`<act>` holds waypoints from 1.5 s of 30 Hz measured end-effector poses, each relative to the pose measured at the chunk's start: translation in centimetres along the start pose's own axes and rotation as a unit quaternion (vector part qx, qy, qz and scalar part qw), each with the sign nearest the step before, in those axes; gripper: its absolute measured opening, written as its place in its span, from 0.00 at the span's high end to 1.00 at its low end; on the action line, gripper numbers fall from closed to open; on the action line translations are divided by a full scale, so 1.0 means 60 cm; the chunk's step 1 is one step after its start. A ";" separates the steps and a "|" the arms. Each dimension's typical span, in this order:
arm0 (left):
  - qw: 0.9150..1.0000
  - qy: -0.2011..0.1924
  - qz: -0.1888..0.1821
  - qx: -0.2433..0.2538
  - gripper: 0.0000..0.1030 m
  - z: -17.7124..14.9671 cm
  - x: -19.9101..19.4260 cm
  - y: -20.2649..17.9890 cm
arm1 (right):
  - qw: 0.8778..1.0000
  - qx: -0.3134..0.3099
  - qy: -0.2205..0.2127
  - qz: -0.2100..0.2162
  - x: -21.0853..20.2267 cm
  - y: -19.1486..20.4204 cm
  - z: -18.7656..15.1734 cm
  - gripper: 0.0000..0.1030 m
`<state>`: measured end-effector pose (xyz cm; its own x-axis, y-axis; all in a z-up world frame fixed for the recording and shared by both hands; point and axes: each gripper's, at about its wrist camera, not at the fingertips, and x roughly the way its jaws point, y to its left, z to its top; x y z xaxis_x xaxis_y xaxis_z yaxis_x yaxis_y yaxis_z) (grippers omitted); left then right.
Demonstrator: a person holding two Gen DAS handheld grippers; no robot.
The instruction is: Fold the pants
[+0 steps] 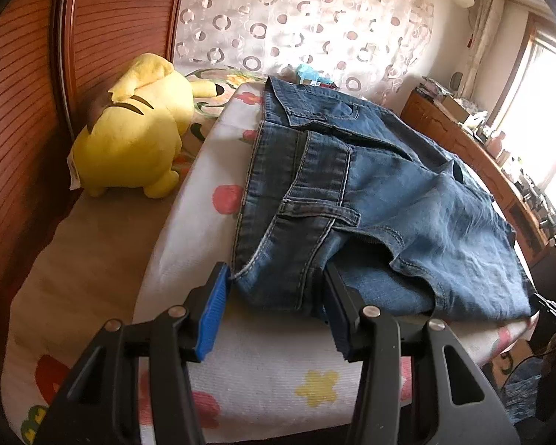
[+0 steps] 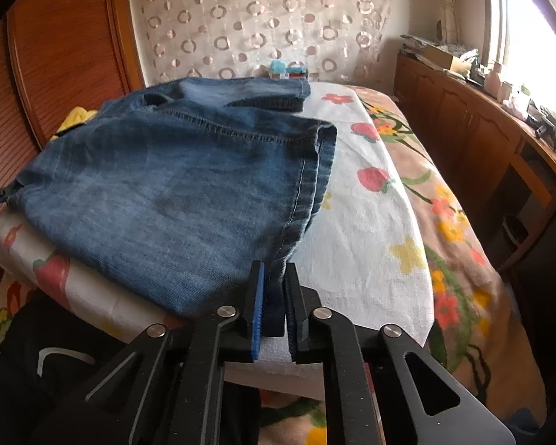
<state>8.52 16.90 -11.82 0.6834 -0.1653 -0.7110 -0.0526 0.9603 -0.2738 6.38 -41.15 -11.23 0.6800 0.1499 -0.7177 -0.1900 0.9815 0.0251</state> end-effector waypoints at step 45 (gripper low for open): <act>0.987 -0.104 0.051 0.115 0.92 0.139 -0.065 -0.104 | 0.985 -0.090 -0.136 -0.048 -0.028 0.010 0.242 1.00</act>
<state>12.27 13.43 -1.92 0.8186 -0.0377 -0.5731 0.0204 0.9991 -0.0366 15.43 -39.08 0.10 0.8611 0.1071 -0.4969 -0.2209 0.9593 -0.1760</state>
